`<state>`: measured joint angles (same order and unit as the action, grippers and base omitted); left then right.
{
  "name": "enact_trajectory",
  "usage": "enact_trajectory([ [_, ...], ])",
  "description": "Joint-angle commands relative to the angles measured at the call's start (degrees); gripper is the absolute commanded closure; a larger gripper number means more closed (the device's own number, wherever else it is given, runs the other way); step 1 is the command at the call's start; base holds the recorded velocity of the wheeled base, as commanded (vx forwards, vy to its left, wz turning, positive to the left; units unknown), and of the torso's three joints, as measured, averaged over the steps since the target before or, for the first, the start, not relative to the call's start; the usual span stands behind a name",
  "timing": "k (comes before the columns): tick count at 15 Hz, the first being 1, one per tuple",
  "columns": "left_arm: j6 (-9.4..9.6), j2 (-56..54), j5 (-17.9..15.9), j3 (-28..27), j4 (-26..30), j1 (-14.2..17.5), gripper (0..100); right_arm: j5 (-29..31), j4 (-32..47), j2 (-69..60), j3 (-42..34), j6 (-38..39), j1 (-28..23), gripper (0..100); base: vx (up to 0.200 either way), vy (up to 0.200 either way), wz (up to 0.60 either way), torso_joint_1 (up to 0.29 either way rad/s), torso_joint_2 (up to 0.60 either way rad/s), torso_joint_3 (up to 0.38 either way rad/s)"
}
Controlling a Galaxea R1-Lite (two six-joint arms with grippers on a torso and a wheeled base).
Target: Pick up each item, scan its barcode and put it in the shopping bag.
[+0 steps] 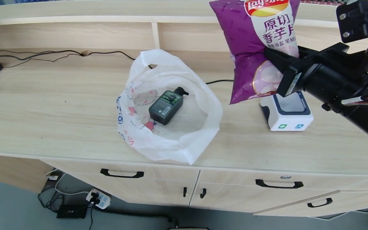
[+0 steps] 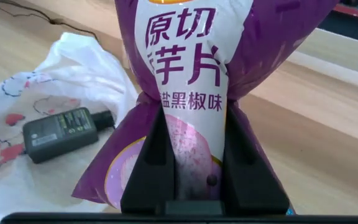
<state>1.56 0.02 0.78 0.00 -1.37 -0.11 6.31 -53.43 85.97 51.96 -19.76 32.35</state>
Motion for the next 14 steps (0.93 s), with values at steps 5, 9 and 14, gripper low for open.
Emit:
enact_trajectory([
  [5, 0.11, -0.02, 0.01, 0.0, -0.13, 0.11, 0, 0.01, -0.27, 0.08, -2.56, 4.29, -0.98, 100, 0.0, 0.0, 0.6, 0.002, 0.0, 0.001],
  [9, 0.2, -0.02, 0.01, 0.0, -0.13, 0.02, 0, -0.34, -0.62, 1.57, -6.08, 23.36, 5.09, 100, 0.0, 0.0, 0.45, 0.001, 0.0, 0.003],
  [14, 1.16, -0.02, 0.01, 0.0, -0.13, 0.11, 0, -1.57, -0.89, 1.66, -8.27, 26.7, -5.81, 100, 0.0, 0.0, 0.0, 0.0, 0.0, 0.0],
])
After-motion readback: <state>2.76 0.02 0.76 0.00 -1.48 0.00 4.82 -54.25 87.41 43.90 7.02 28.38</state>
